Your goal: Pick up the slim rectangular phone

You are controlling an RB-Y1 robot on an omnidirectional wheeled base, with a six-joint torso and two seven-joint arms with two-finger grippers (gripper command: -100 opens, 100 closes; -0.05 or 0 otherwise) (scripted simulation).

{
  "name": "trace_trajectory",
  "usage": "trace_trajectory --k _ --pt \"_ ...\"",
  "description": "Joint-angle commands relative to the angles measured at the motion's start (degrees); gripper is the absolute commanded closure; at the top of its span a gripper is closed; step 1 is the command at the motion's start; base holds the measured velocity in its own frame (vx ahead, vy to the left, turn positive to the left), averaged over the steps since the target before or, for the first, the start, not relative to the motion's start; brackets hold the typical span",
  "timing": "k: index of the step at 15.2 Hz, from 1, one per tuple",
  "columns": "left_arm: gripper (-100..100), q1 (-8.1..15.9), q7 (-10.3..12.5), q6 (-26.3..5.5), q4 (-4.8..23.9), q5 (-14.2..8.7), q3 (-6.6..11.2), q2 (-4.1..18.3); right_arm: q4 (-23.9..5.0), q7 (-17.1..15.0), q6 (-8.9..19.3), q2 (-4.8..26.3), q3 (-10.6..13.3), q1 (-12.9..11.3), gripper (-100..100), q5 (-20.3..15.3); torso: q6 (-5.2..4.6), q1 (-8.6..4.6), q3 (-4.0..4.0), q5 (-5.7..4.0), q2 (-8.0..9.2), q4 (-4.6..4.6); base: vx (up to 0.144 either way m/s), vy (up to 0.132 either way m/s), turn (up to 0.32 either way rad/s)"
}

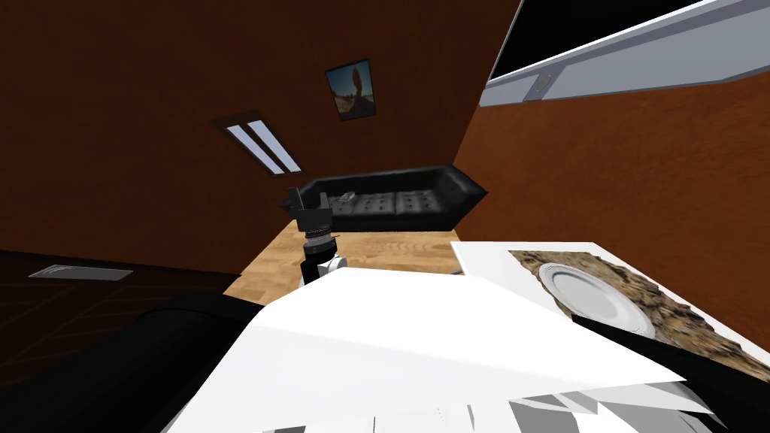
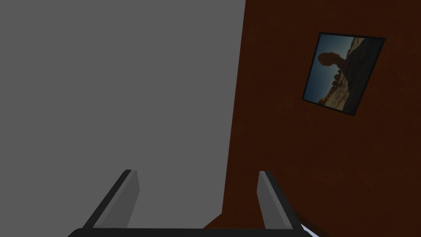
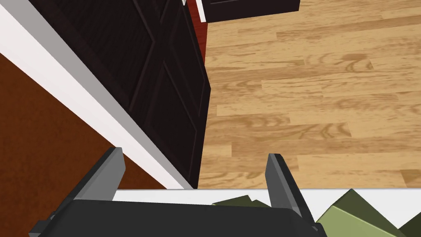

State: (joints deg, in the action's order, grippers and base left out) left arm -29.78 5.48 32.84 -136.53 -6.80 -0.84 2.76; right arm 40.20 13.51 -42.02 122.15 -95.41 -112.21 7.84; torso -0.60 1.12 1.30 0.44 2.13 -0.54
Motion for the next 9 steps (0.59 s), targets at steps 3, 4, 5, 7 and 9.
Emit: trace_trajectory --k 3,4,5,7,9 --pt "0 0.0 0.0 0.0 0.0 0.0 0.0 0.0 -0.24 1.84 -1.96 -0.41 0.74 0.94 -100 5.14 0.02 0.07 0.0 0.01 0.0 0.0 -0.13 0.027 0.074" --pt "0 0.0 0.0 0.0 0.0 0.0 0.0 0.0 -0.29 2.91 -3.09 -0.64 1.03 1.41 -100 6.51 0.0 0.11 0.02 0.02 0.04 -0.01 -0.163 0.026 0.072" --pt "0 0.0 0.0 0.0 0.0 0.0 0.0 0.0 -0.29 2.91 -3.09 -0.64 1.03 1.41 -100 7.79 0.0 0.09 0.05 0.02 0.1 -0.02 -0.171 0.02 0.067" --pt "0 0.0 0.0 0.0 0.0 0.0 0.0 0.0 -0.32 4.01 -4.25 -0.82 1.22 1.8 -100 10.02 -0.02 0.04 0.07 0.0 0.1 -0.04 -0.127 0.009 0.045" --pt "0 0.0 0.0 0.0 0.0 0.0 0.0 0.0 -0.33 5.12 -5.45 -0.95 1.3 2.13 -100 12.31 0.0 -0.01 0.02 -0.01 0.03 -0.01 -0.135 0.013 0.076"
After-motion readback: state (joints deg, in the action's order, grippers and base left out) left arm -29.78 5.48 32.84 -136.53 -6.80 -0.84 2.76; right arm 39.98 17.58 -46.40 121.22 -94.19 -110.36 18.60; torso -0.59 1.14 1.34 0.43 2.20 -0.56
